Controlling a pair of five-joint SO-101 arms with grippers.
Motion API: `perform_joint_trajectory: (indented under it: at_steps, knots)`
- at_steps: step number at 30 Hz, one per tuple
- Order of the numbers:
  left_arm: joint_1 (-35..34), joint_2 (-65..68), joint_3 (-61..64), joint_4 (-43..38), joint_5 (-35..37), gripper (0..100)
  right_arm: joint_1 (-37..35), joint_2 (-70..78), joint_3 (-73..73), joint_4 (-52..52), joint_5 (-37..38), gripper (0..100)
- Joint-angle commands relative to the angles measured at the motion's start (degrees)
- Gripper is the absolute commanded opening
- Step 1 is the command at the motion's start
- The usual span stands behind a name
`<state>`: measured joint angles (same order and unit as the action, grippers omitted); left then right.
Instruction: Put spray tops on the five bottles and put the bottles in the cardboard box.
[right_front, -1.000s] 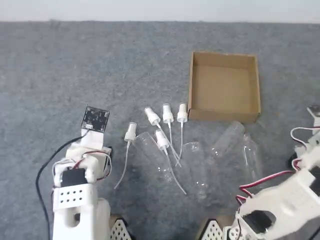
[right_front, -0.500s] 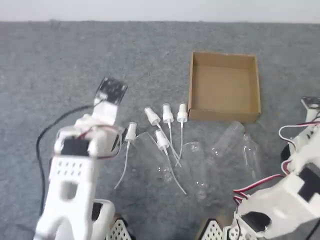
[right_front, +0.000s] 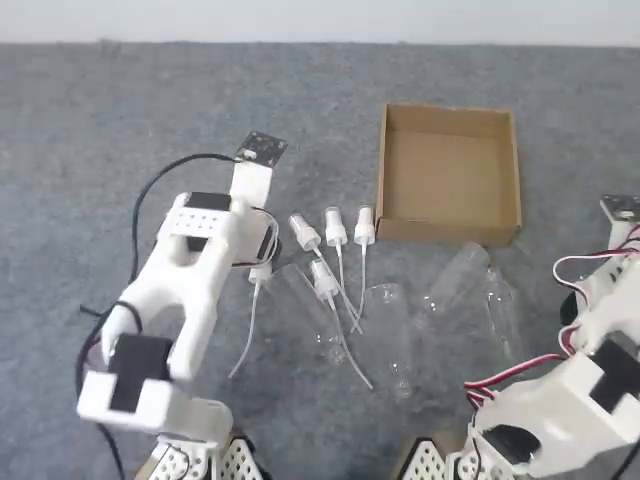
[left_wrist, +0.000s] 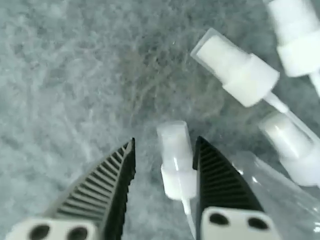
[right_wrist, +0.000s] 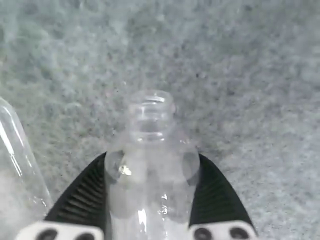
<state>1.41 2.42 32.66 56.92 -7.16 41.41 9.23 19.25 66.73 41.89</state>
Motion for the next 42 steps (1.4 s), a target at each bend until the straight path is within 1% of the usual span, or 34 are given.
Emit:
perform_joint_trajectory:
  at_steps: [1, 3, 8, 16, 18, 20, 24, 26, 29, 32, 34, 38, 42]
  knots:
    - [-0.1, 2.5, -3.8, -1.2, 0.6, 17, -0.5, -4.5, -0.3, -0.8, -0.1, 0.6]
    - [-0.1, 3.9, -3.8, -1.2, 0.6, 17, -0.5, -4.5, -0.2, -0.8, -0.1, 0.6]
    - [0.2, 5.5, -3.8, -1.2, 0.5, 9, -0.5, -4.5, -0.2, -0.7, -0.1, 0.6]
    - [0.0, 6.9, -3.7, -1.2, 0.4, 8, -0.1, -4.5, -0.2, -0.6, -0.1, 0.6]
    - [-0.4, 5.9, -3.7, -1.1, 0.3, 5, -0.1, -4.5, -0.2, -0.4, -0.1, 0.7]
    - [-1.8, 2.7, -3.6, 0.0, 0.2, 1, -0.1, -4.5, -0.2, -0.3, -0.1, 0.7]
    - [-4.1, -8.3, -1.9, 4.0, -0.2, 1, -0.1, -4.5, -0.2, -0.3, -0.1, 0.7]
    - [-4.8, -14.6, 0.3, 5.8, -1.7, 1, -0.1, -4.6, -0.2, -0.3, -0.2, 1.7]
    - [-5.2, -23.3, 4.4, 8.0, -2.3, 1, -0.4, -4.6, -0.2, -0.3, -0.4, 10.3]
    - [-4.8, -30.5, 9.4, 8.2, -2.1, 1, -0.6, -4.5, -0.2, -0.3, -0.2, 19.6]
    - [-4.7, -34.6, 12.4, 8.2, -2.0, 1, -0.7, -4.5, -0.4, -0.3, -0.1, 22.5]
    - [-4.7, -41.1, 17.4, 8.1, -2.0, 1, -2.7, -4.6, -0.4, -0.3, -0.1, 22.9]
    - [-4.7, -44.4, 23.7, 3.7, -1.9, 1, -5.0, -5.1, -1.9, 0.0, -0.2, 23.1]
